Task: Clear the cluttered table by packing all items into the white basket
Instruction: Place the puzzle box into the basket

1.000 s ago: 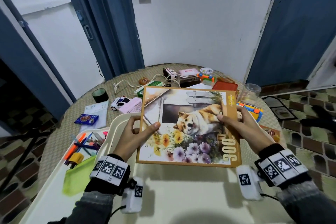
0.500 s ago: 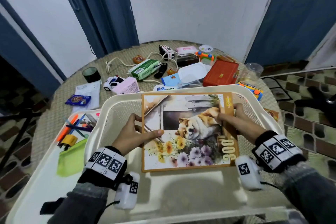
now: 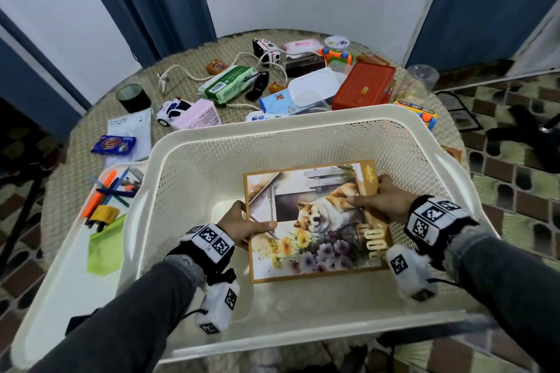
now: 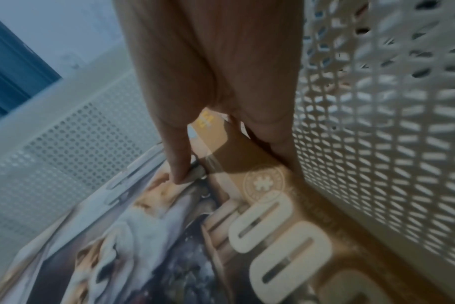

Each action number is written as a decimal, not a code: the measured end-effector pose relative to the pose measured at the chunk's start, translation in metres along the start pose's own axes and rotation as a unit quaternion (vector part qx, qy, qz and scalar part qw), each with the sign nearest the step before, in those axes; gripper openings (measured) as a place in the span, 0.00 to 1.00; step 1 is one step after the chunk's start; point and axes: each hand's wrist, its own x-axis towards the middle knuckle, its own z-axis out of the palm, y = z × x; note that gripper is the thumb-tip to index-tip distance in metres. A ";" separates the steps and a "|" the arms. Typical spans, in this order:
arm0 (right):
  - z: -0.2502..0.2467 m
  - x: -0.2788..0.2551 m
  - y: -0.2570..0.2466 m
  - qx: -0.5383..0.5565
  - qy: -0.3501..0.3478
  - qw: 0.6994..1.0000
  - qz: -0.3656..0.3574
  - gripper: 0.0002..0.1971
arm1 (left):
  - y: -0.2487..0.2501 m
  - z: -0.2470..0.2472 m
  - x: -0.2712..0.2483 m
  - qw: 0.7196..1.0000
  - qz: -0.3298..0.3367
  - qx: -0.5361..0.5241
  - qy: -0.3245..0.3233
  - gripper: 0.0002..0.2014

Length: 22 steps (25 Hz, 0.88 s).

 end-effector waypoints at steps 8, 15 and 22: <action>0.009 0.006 0.015 -0.227 0.013 0.973 -0.028 0.55 | -0.016 0.018 0.021 0.997 0.027 0.070 0.001 0.22; 0.016 -0.005 -0.003 -0.409 -0.001 0.905 -0.119 0.46 | -0.021 0.017 0.032 0.999 0.008 0.040 -0.006 0.32; 0.022 -0.004 -0.010 -0.558 -0.043 0.819 -0.125 0.55 | -0.025 0.020 0.032 1.000 0.009 0.025 -0.004 0.32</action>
